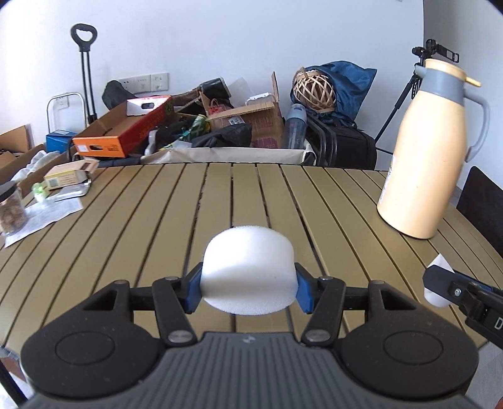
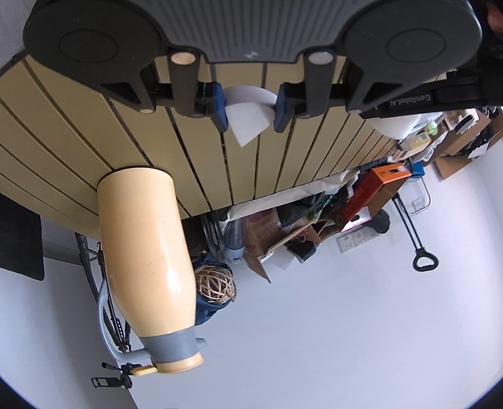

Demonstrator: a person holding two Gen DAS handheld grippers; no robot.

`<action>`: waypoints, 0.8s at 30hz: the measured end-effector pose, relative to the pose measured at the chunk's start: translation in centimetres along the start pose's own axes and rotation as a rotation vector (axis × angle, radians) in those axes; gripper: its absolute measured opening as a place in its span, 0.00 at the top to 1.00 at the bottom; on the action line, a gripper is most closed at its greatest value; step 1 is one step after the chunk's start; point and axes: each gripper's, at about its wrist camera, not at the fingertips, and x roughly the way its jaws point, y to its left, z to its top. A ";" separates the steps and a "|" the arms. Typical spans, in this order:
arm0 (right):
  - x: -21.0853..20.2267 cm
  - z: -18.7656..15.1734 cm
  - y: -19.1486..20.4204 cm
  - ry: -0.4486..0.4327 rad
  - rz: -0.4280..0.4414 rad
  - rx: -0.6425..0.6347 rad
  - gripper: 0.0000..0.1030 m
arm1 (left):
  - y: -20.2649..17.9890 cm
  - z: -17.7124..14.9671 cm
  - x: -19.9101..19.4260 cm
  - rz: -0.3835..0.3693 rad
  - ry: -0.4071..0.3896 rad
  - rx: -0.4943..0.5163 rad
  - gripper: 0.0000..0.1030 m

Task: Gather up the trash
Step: 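Carry the foam wedge and foam cylinder down toward the black bin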

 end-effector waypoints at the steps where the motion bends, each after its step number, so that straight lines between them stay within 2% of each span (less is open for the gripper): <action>1: -0.6 -0.3 0.4 0.002 0.003 -0.007 0.70 | 0.3 -0.4 -0.8 0.002 -0.003 0.000 0.44; 15: -7.7 -6.9 5.4 0.099 0.075 -0.125 0.70 | 4.9 -8.4 -11.5 0.020 -0.045 0.012 0.44; 19: -9.5 -9.1 6.2 0.132 0.090 -0.157 0.70 | 5.7 -11.5 -13.5 0.017 -0.025 0.013 0.44; 24: -11.3 -12.0 6.9 0.186 0.104 -0.194 0.70 | 6.5 -15.3 -14.8 0.010 0.036 0.002 0.44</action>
